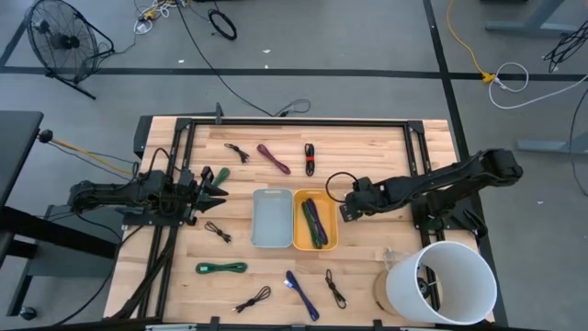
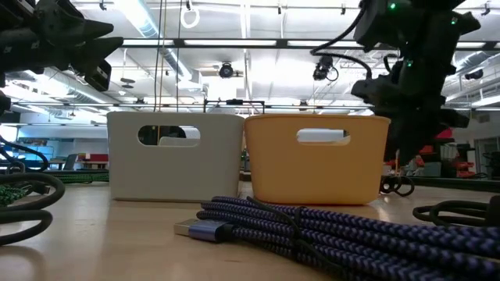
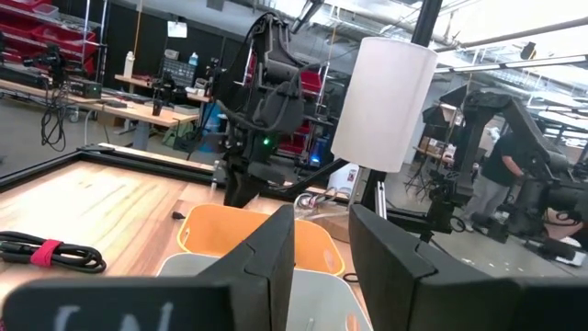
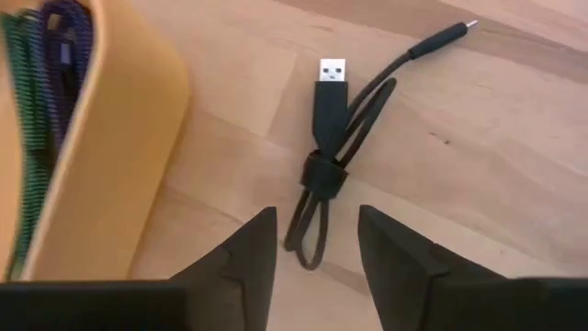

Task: Pick & Place USB Port
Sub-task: Put the black charger cable into the gray bin

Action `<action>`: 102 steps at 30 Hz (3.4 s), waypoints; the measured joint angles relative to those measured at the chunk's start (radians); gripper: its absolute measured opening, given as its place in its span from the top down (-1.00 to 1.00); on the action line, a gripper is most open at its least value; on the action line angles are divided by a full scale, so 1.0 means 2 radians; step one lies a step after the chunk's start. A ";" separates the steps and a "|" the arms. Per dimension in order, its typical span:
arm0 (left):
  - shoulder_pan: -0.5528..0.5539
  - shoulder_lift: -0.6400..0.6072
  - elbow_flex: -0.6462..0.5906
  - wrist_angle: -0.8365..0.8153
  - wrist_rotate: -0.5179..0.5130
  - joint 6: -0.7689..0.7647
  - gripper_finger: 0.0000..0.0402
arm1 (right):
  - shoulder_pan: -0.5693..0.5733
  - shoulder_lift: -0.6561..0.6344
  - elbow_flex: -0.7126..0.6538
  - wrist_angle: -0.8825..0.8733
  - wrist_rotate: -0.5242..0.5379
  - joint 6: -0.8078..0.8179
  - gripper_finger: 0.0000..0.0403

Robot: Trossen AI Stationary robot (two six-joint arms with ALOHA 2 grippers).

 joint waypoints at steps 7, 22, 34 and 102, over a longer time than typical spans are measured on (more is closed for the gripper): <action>0.000 0.000 0.000 0.000 0.000 0.000 0.45 | -0.009 0.024 0.000 0.007 0.009 -0.005 -0.01; 0.000 0.000 0.000 0.000 0.000 0.000 0.45 | -0.010 0.089 0.000 0.041 0.016 -0.026 0.16; 0.000 0.000 0.000 0.007 0.000 -0.022 0.45 | -0.018 0.077 0.000 0.002 0.023 -0.022 0.95; -0.096 0.661 0.371 0.274 -0.051 0.044 0.03 | 0.160 0.068 0.157 0.498 0.183 -0.462 0.96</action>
